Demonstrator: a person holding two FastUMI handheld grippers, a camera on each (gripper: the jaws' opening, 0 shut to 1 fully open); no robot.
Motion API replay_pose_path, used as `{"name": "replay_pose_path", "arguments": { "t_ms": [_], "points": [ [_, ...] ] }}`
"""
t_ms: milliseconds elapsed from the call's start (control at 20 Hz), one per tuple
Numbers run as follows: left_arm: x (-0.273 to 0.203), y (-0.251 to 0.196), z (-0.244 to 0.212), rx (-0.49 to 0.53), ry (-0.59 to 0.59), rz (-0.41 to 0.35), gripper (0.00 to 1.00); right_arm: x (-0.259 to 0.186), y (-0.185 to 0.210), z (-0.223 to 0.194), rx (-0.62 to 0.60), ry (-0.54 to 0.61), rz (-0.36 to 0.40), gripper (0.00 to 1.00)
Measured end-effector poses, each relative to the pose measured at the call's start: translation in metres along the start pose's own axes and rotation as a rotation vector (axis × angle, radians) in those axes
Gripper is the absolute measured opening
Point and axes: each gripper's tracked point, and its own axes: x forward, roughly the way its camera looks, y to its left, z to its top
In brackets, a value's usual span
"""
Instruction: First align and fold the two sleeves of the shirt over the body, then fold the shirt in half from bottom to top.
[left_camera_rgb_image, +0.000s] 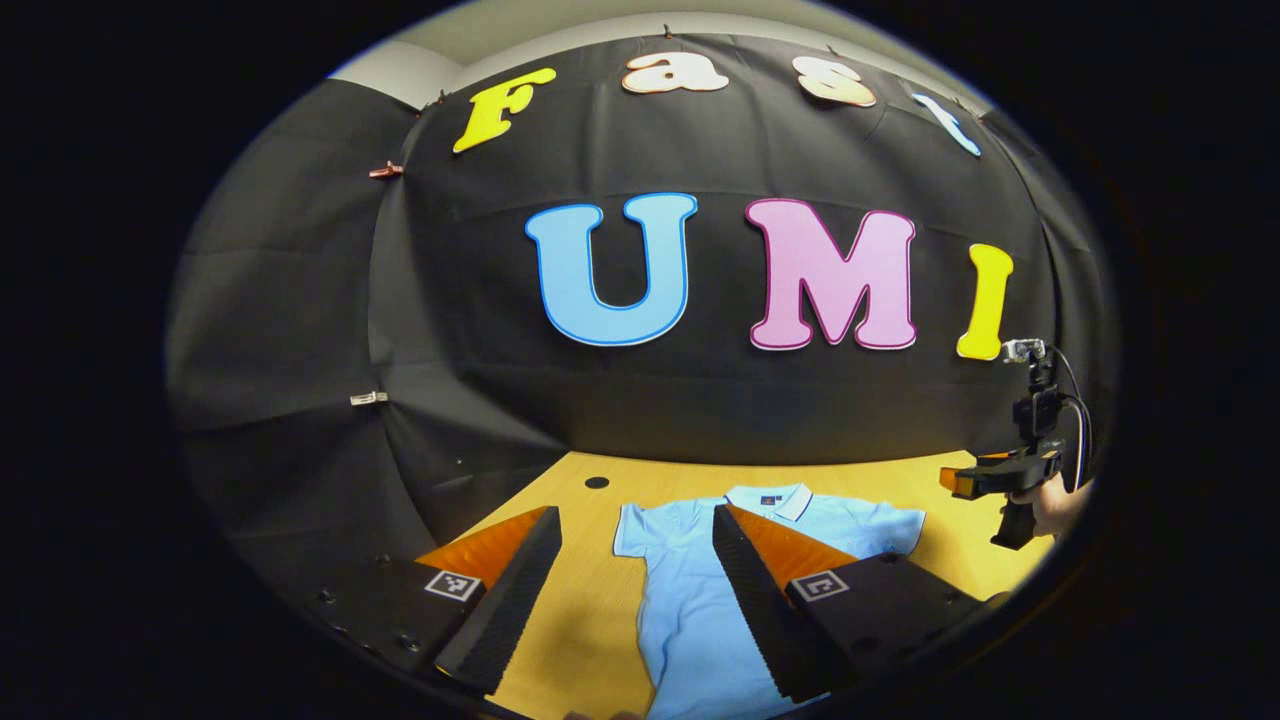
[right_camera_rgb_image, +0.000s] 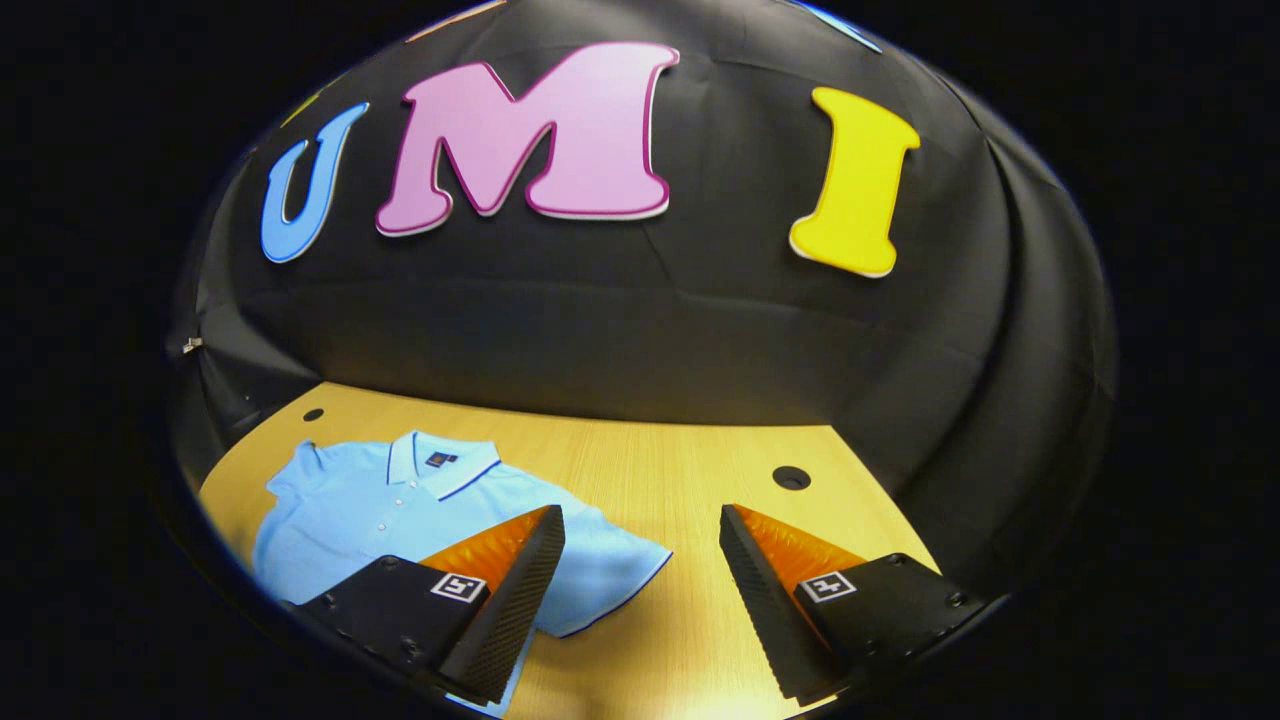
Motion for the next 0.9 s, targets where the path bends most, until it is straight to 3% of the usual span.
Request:
{"name": "replay_pose_path", "arguments": {
  "t_ms": [500,900],
  "points": [
    [0.021,-0.027,-0.022,0.013,0.06,-0.045,0.97,0.078,-0.01,-0.07,0.068,0.204,-0.003,0.97],
    [0.023,-0.05,-0.047,-0.009,0.108,-0.057,0.97,0.106,0.002,-0.1,0.051,0.295,0.042,0.97]
  ]
}}
